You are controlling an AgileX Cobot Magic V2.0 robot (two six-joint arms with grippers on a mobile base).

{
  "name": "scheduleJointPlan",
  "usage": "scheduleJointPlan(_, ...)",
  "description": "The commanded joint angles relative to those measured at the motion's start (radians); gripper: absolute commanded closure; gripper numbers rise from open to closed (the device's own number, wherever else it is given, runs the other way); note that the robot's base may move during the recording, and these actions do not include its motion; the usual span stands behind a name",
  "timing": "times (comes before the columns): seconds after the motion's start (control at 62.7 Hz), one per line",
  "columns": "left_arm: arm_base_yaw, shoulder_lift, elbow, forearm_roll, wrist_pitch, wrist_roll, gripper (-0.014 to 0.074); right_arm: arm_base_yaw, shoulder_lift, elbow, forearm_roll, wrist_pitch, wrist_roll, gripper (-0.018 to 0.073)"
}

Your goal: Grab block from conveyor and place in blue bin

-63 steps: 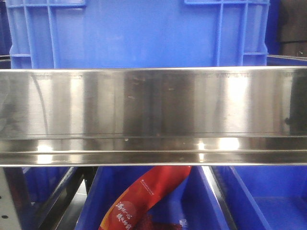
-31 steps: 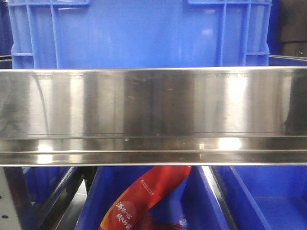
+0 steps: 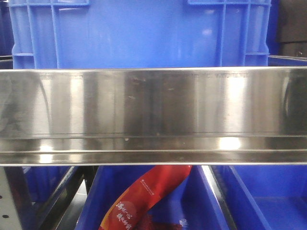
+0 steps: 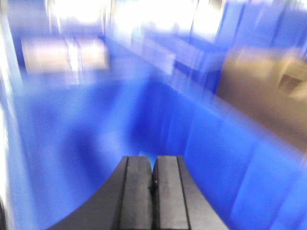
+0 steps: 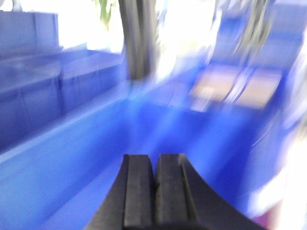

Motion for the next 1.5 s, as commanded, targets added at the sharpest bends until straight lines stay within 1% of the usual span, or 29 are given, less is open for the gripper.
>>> scheduleJointPlan(0.0, -0.007, -0.073, 0.067, 0.032, -0.024, 0.013, 0.0707, -0.002, -0.065, 0.06, -0.062, -0.008, -0.003, 0.072)
scheduleJointPlan(0.048, -0.007, -0.122, 0.126, 0.056, -0.038, 0.013, 0.0707, -0.002, -0.105, 0.1, -0.062, -0.012, -0.003, 0.072)
scheduleJointPlan(0.128, -0.007, -0.202, 0.235, 0.071, -0.067, 0.013, 0.0707, -0.002, -0.175, 0.202, -0.062, -0.035, -0.003, 0.072)
scheduleJointPlan(0.239, -0.007, -0.324, 0.422, 0.071, -0.132, 0.013, 0.0707, -0.002, -0.291, 0.372, -0.057, -0.133, -0.001, 0.072)
scheduleJointPlan(0.319, -0.007, -0.414, 0.537, 0.036, -0.19, 0.009, 0.0707, -0.002, -0.382, 0.498, -0.057, -0.202, -0.001, 0.072)
scheduleJointPlan(0.367, -0.007, -0.466, 0.605, 0.016, -0.215, 0.009, 0.0707, -0.002, -0.426, 0.564, -0.057, -0.215, -0.001, 0.072)
scheduleJointPlan(0.51, -0.007, -0.595, 0.78, 0.014, -0.221, 0.009, 0.0707, -0.002, -0.55, 0.74, -0.057, -0.215, -0.001, 0.072)
scheduleJointPlan(0.638, -0.007, -0.67, 0.867, 0.014, -0.221, 0.009, 0.0707, -0.002, -0.617, 0.842, -0.057, -0.233, -0.001, 0.0721)
scheduleJointPlan(0.861, -0.007, -0.725, 0.893, 0.014, -0.217, 0.009, 0.0707, -0.002, -0.651, 0.869, -0.057, -0.237, -0.001, 0.0721)
scheduleJointPlan(1.403, -0.007, -0.725, 0.893, 0.014, -0.217, 0.009, 0.0707, -0.002, -0.651, 0.869, -0.057, -0.237, -0.001, 0.0721)
scheduleJointPlan(1.483, -0.007, -0.725, 0.893, 0.014, -0.217, 0.009, 0.0707, -0.004, -0.654, 0.883, -0.057, -0.275, -0.001, 0.0721)
